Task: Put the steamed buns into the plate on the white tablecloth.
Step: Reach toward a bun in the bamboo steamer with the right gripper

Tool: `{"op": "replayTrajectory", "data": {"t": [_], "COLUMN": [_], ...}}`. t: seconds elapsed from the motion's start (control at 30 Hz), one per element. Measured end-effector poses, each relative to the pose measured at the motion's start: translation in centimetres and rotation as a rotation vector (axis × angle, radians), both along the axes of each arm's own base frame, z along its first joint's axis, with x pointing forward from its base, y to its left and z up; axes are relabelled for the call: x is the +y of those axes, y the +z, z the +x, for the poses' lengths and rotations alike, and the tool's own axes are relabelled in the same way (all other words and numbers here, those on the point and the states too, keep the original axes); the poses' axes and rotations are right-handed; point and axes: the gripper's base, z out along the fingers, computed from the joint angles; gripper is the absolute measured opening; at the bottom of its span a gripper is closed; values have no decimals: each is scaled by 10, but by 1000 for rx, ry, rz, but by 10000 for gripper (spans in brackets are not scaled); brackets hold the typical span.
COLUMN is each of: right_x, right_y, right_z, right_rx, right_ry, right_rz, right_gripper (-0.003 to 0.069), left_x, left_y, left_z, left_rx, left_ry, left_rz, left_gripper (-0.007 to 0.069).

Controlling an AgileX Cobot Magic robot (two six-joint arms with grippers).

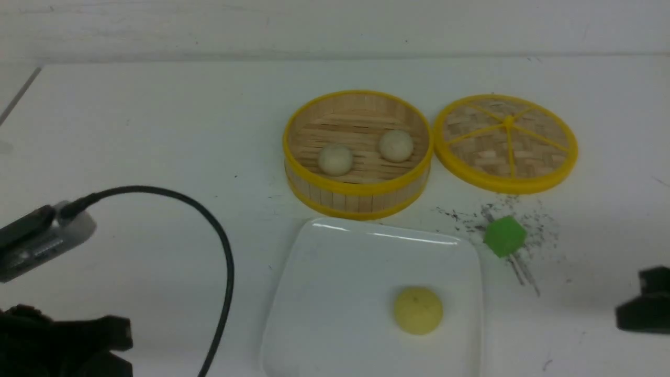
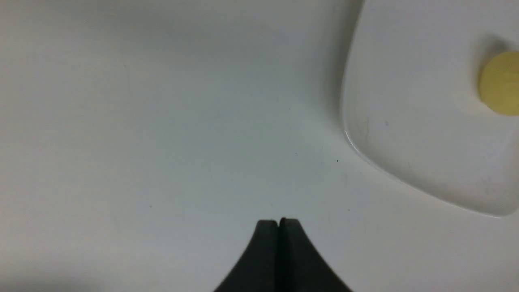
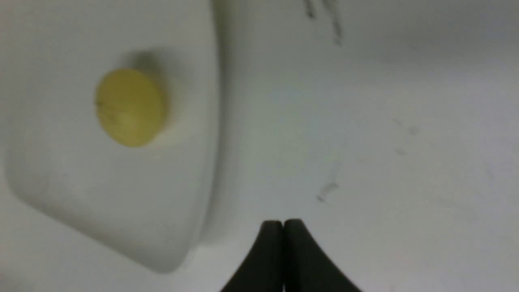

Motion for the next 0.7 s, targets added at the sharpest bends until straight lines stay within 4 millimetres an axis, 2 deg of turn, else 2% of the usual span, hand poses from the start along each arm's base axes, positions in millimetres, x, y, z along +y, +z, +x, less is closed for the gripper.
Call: {"op": "replayTrajectory", "data": {"t": [0.03, 0.23, 0.3, 0.33, 0.37, 0.4, 0.43, 0.47, 0.5, 0.57, 0.67, 0.7], "right_x": [1, 50, 60, 76, 78, 96, 97, 111, 119, 137, 155, 156], "right_y": [-2, 19, 19, 26, 23, 28, 24, 22, 26, 19, 22, 17], "right_z": [4, 84, 98, 120, 124, 146, 151, 168, 180, 203, 236, 237], "right_rx": [9, -90, -88, -115, -104, -124, -110, -109, -126, -115, -137, -123], "right_ry": [13, 293, 326, 374, 378, 431, 436, 475, 492, 521, 499, 499], "right_rz": [7, 88, 76, 42, 31, -22, -37, -90, -119, -178, -255, -261], "right_gripper": [19, 125, 152, 191, 202, 244, 254, 290, 309, 347, 386, 387], "left_x": [0, -1, -1, -1, -1, -1, -1, -1, -1, -1, -1, -1], "left_y": [-1, -3, -3, -3, -3, -3, -3, -3, -3, -3, -3, -3], "left_z": [1, 9, 9, 9, 9, 9, 9, 9, 9, 9, 9, 9], "left_rx": [4, 15, 15, 15, 15, 16, 16, 16, 17, 18, 25, 26], "left_ry": [-1, -3, -3, -3, -3, -3, -3, -3, -3, -3, 12, 14], "left_rz": [-1, -3, -5, -5, -6, -6, -6, -6, -6, -6, -13, -14], "left_gripper": [2, 2, 2, 4, 4, 8, 9, 14, 17, 24, 34, 34]}}
